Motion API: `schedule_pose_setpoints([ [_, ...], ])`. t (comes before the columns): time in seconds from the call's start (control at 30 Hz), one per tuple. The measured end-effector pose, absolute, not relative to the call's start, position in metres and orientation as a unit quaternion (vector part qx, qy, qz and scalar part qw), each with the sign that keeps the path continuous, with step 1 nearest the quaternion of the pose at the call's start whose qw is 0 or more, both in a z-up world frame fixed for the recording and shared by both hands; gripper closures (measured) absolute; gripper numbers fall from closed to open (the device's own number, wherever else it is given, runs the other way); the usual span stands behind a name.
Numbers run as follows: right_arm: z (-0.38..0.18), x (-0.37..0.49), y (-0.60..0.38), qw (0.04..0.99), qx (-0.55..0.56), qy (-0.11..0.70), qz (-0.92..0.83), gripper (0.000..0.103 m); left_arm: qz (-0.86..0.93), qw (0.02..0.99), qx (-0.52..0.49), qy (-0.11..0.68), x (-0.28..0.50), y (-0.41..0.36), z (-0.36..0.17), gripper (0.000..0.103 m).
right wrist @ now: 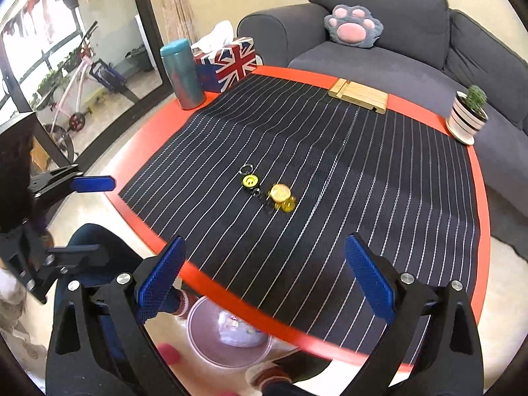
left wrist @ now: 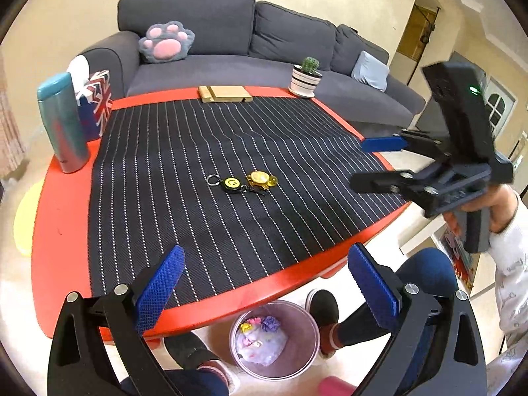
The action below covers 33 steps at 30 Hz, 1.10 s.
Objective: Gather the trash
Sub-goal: 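Move both grippers back over the table toward the keychains, then close the right gripper on the orange turtle keychain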
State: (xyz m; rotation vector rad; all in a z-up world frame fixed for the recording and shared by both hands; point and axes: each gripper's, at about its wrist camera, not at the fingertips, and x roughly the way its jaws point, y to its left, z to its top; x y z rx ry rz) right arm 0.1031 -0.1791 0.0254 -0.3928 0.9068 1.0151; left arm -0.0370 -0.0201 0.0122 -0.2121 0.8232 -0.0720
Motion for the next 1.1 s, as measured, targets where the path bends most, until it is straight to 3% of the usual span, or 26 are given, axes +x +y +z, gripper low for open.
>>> schedule_pose_setpoints([
  [0.6,-0.017,0.165,-0.089,0.701,-0.265,0.47,0.466,0.008,-0.026,0.907,-0.113,0.404,-0.031,-0.006,0.007,0.008],
  [0.87,-0.043,0.174,-0.072,0.681,-0.288,0.489,0.463,0.024,-0.023,0.905,-0.122,0.408,-0.031,0.0,0.0,0.008],
  [1.1,-0.057,0.18,-0.068,0.672,-0.292,0.499,0.464,0.047,-0.019,0.902,-0.127,0.412,-0.03,0.004,-0.004,0.008],
])
